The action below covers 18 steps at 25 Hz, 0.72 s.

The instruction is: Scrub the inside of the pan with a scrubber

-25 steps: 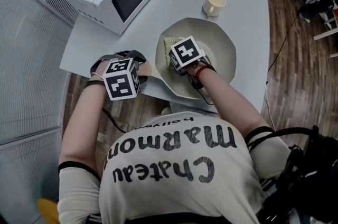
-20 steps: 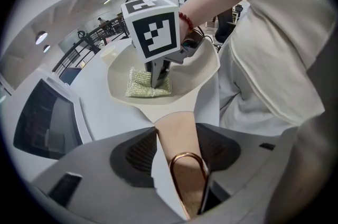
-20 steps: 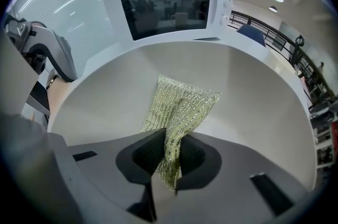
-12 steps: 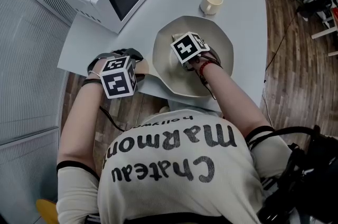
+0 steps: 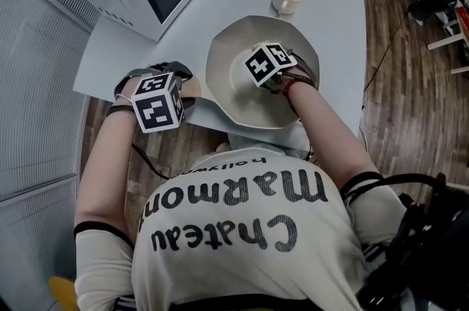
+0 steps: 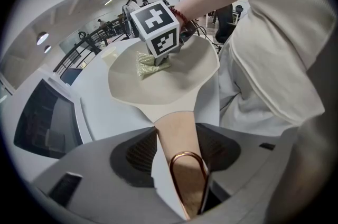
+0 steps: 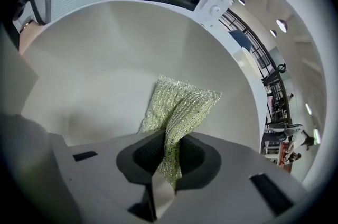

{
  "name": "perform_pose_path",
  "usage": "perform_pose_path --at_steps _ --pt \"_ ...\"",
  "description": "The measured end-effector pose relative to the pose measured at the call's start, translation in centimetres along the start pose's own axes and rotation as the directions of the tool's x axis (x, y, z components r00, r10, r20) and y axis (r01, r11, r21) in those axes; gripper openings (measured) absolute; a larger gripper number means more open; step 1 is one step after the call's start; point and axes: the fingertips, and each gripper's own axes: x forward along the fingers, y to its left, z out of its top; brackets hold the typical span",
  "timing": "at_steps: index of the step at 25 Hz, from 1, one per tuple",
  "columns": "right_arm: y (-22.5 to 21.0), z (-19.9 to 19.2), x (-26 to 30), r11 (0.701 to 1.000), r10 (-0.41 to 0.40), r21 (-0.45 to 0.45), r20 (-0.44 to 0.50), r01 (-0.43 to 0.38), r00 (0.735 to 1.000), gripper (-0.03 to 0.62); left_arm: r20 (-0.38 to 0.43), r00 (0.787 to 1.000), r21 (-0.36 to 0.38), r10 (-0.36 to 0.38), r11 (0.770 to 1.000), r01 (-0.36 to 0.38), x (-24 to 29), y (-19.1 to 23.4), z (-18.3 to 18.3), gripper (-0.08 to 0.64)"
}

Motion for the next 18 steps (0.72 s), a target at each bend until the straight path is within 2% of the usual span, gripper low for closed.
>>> perform_pose_path --at_steps 4,6,9,13,18 --pt "-2.0 -1.7 0.7 0.995 -0.090 -0.056 -0.056 0.087 0.994 0.049 0.013 1.000 -0.008 -0.001 1.000 0.001 -0.1 -0.2 0.2 0.233" --pt "-2.7 -2.4 0.5 0.992 -0.108 -0.076 -0.065 0.103 0.992 0.049 0.010 1.000 -0.011 0.000 1.000 0.000 -0.4 -0.6 0.4 0.233" --pt "-2.9 -2.6 0.2 0.987 -0.127 -0.111 -0.068 0.119 0.990 0.049 0.014 1.000 -0.021 -0.004 1.000 0.005 -0.7 -1.1 0.8 0.233" --pt "-3.6 -2.6 -0.5 0.963 -0.190 -0.206 -0.057 0.175 0.980 0.051 0.019 1.000 -0.031 0.006 1.000 -0.005 -1.1 -1.3 1.1 0.233" --pt "-5.0 -2.9 -1.6 0.947 -0.237 -0.231 -0.035 0.222 0.971 0.052 0.013 1.000 -0.032 0.020 0.999 -0.020 -1.3 -1.2 1.1 0.232"
